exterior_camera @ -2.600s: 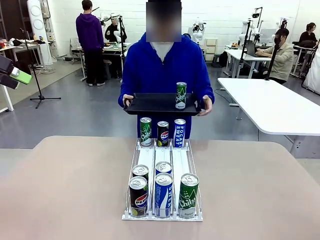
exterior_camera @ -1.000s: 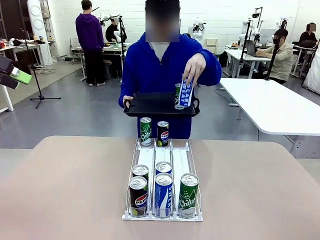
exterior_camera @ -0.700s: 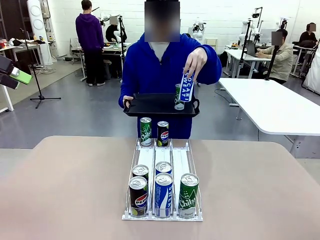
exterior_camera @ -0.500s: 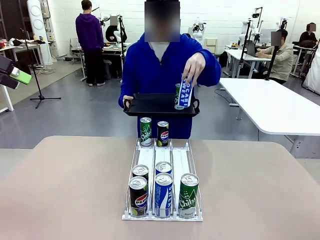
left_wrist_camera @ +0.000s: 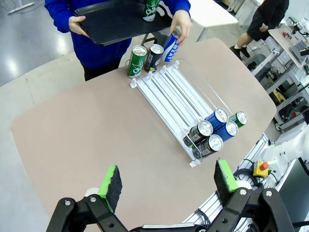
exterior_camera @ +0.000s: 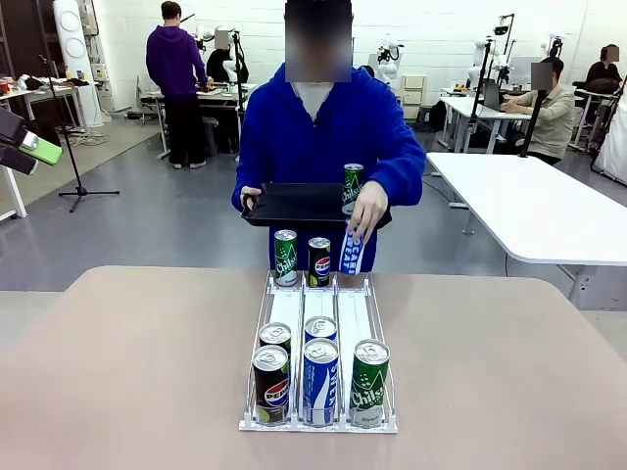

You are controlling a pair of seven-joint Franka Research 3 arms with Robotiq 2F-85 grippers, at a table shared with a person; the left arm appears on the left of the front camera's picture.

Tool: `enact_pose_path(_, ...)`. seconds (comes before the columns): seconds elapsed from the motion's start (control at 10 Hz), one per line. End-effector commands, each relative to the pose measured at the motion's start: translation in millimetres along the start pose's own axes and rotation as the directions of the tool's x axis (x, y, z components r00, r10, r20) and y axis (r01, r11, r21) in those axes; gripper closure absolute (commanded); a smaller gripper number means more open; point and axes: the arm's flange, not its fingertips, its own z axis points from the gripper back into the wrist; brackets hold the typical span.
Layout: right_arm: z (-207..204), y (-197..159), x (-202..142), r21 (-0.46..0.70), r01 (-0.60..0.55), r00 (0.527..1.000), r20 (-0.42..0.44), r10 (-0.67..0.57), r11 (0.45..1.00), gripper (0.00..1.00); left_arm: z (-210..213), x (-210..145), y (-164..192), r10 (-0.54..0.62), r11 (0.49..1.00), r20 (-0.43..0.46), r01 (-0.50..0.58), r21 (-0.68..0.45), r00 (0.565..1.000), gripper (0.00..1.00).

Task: Retrieve and hand over the desired beverage to the person.
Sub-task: Pick up another can of the same type that the person held from the Automatic Can Dispenser.

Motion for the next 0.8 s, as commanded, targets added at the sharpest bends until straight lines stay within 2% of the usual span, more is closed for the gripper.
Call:
enact_pose_path(0.0, -2.2, 0.1, 0.5, 0.007, -0.002, 1.0, -0.006, 0.002, 1.0, 0.0, 1.2, -0.5, 0.9, -0.009, 1.0, 0.005, 0.009, -0.017, 1.0, 0.0)
enact_pose_path(0.7, -2.2, 0.1, 0.5, 0.007, -0.002, 1.0, -0.006, 0.002, 1.0, 0.0, 1.2, -0.5, 0.9, -0.009, 1.0, 0.005, 0.009, -0.017, 1.0, 0.0)
